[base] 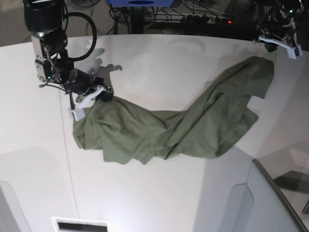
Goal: Layout the t-shirt on the table in an organized manner, then fold the t-shirt properly
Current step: 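Regrasp the shirt end with the right gripper while the left gripper holds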
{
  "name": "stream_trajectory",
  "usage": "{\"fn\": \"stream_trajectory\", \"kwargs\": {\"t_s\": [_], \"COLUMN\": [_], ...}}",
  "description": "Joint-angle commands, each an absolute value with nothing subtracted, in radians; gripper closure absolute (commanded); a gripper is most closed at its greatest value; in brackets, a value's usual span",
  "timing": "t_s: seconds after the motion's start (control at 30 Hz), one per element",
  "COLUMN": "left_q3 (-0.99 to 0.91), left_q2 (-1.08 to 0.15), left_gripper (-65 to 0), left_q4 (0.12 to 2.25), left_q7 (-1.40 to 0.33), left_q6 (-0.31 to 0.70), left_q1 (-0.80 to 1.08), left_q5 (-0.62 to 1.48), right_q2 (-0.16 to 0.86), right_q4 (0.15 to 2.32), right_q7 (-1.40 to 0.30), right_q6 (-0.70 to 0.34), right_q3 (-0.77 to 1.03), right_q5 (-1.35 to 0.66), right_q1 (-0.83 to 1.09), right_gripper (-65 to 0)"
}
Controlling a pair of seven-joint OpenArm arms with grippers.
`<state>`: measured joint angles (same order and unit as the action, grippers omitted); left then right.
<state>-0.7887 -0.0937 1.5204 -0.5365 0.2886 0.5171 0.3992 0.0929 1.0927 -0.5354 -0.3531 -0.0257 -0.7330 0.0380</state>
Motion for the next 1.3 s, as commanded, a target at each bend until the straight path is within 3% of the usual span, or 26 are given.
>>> {"fn": "stream_trajectory", "kwargs": {"t_s": [0.0, 0.3, 0.5, 0.57, 0.7, 0.77, 0.9, 1.03, 1.27], "left_q3": [-0.820, -0.938, -0.935, -0.937, -0.944, -0.944, -0.944, -0.944, -0.944], "left_q2": [-0.108, -0.122, -0.136, -0.137, -0.137, -0.137, -0.137, -0.137, -0.137], "left_gripper": [-1.3, -1.3, -1.3, -1.3, -1.2, -1.2, -1.2, -1.2, -1.2], "left_q4": [1.550, 1.598, 1.593, 1.592, 1.590, 1.592, 1.590, 1.592, 1.590], "left_q7": [-0.518, -0.519, -0.518, -0.518, -0.518, -0.518, -0.518, -0.518, -0.518], "left_q6": [0.288, 0.288, 0.288, 0.288, 0.288, 0.288, 0.288, 0.288, 0.288], "left_q1": [0.529, 0.519, 0.518, 0.518, 0.496, 0.496, 0.498, 0.498, 0.501], "left_q5": [0.404, 0.404, 0.404, 0.404, 0.400, 0.400, 0.400, 0.400, 0.400], "right_q2": [0.099, 0.145, 0.170, 0.171, 0.171, 0.171, 0.196, 0.197, 0.196], "right_q4": [1.115, 1.322, 1.317, 1.323, 1.446, 1.537, 1.569, 1.451, 1.262], "right_q7": [-0.532, -0.539, -0.582, -0.654, -0.705, -0.713, -0.762, -0.825, -0.834], "right_q6": [-0.360, -0.354, -0.352, -0.352, -0.352, -0.352, -0.352, -0.352, -0.352], "right_q3": [-0.024, -0.024, 0.013, 0.015, 0.077, 0.102, 0.102, 0.102, 0.101], "right_q5": [-0.740, -0.740, -0.740, -0.740, -0.737, -0.733, -0.731, -0.731, -0.730], "right_q1": [0.031, 0.137, 0.188, 0.189, 0.234, 0.249, 0.171, 0.025, -0.125], "right_gripper": [-0.2, -0.3, -2.4, -10.8, -37.2, -44.0, -40.5, -34.8, -34.7]}}
